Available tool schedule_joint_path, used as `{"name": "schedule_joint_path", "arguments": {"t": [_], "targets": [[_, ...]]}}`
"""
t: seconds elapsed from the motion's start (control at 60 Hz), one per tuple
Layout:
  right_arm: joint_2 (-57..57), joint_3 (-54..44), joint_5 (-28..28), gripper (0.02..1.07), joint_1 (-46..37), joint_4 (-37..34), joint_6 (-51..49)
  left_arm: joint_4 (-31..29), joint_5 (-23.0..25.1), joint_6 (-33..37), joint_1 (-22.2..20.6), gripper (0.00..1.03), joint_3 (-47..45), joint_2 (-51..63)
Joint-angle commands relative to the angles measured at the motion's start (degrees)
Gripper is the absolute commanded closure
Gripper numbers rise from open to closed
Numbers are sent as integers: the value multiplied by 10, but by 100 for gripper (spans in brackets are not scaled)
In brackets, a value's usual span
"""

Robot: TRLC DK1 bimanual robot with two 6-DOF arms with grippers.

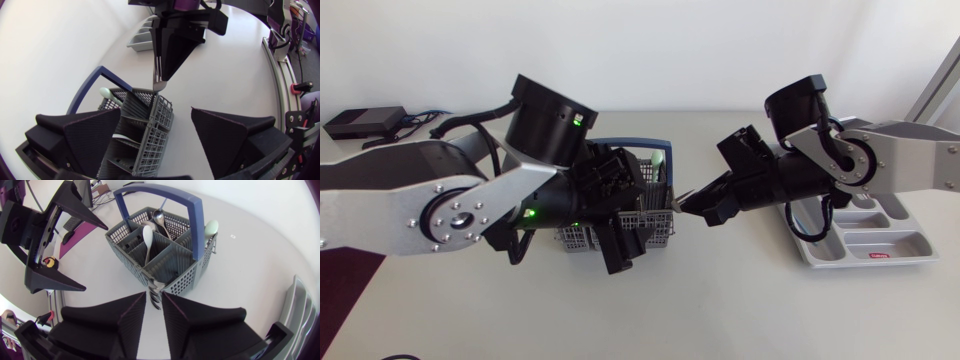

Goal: Sort the cutlery from the basket into the organizer compartments.

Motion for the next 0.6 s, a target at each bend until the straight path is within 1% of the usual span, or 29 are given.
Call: {"name": "schedule_joint_path", "arguments": {"t": [0.0, 0.283, 0.383, 0.583], "targets": [[10, 19, 2, 94, 6, 1, 10, 4, 0, 8, 4, 6, -21, -2], [6, 37, -3, 98, 13, -10, 15, 7, 0, 9, 4, 6, -25, -4], [6, 44, -5, 100, 17, -22, 16, 7, 1, 9, 4, 6, -26, -6], [12, 71, -67, 101, 3, -54, 34, 7, 1, 10, 4, 6, -29, -6]]}}
